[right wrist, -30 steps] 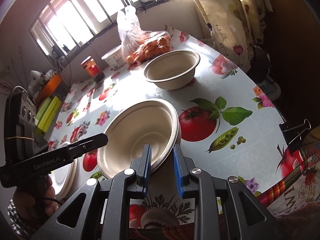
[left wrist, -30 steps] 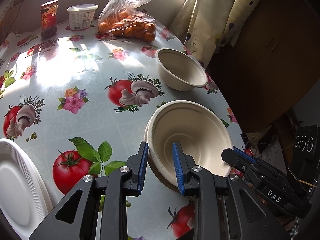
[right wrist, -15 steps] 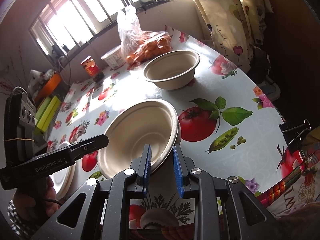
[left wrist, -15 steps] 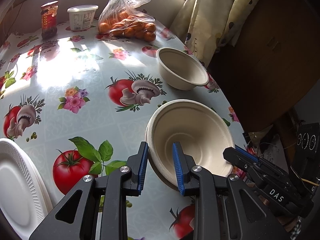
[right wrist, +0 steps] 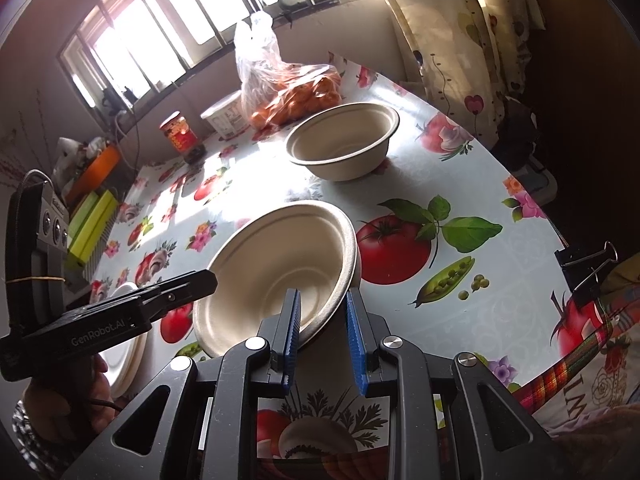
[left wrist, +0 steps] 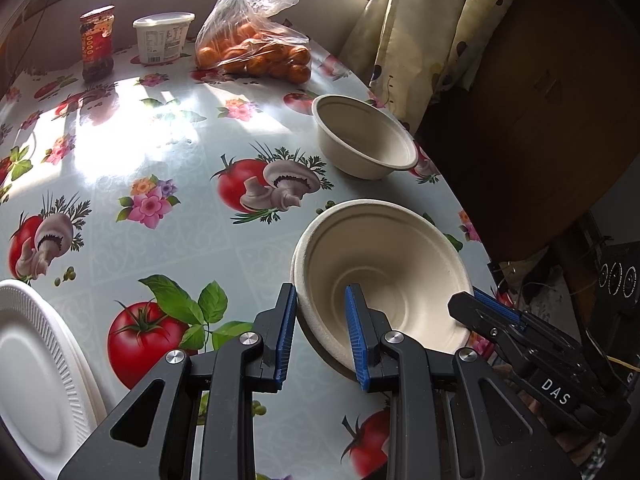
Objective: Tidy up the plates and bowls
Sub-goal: 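Open the left gripper and release the nested bowls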
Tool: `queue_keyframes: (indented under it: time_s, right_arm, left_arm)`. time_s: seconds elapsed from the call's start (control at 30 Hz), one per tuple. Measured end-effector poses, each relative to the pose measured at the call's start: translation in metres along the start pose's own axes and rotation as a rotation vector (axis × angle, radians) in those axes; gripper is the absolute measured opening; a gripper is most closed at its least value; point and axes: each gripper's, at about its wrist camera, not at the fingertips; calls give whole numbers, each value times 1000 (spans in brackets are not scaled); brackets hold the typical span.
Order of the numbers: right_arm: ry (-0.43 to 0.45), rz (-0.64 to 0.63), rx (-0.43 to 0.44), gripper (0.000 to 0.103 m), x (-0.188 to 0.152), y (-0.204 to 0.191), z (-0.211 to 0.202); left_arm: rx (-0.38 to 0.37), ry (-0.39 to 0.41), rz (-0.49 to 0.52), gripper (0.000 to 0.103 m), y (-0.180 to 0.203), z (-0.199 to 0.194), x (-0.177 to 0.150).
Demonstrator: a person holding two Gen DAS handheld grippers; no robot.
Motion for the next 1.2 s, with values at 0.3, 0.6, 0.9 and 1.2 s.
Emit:
queue_keyframes:
  time_s: [0.3,0.6,0.9,1.2]
  right_arm:
    - [8,-7,-10,26,3,3,1]
    - [8,-10,-12,29,1,-2,1]
    - [8,-8,-15,37,1,-3,2]
    - [9,-9,-23,40,3,-3,5]
  left_arm:
    - [7,-6,6,26,0,2,-1]
    - [11,-4,11,26,2,2,-1]
    - [22,3,17,29,1,0,-1]
    - [25,9,18,37,-1,-2,2]
Point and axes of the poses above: each gripper's, at about its wrist camera, not at the fingertips, and z roughly the way its jaws point, y to its right, x to its top, and after that the axes turned 3 degrees about z, right-handed
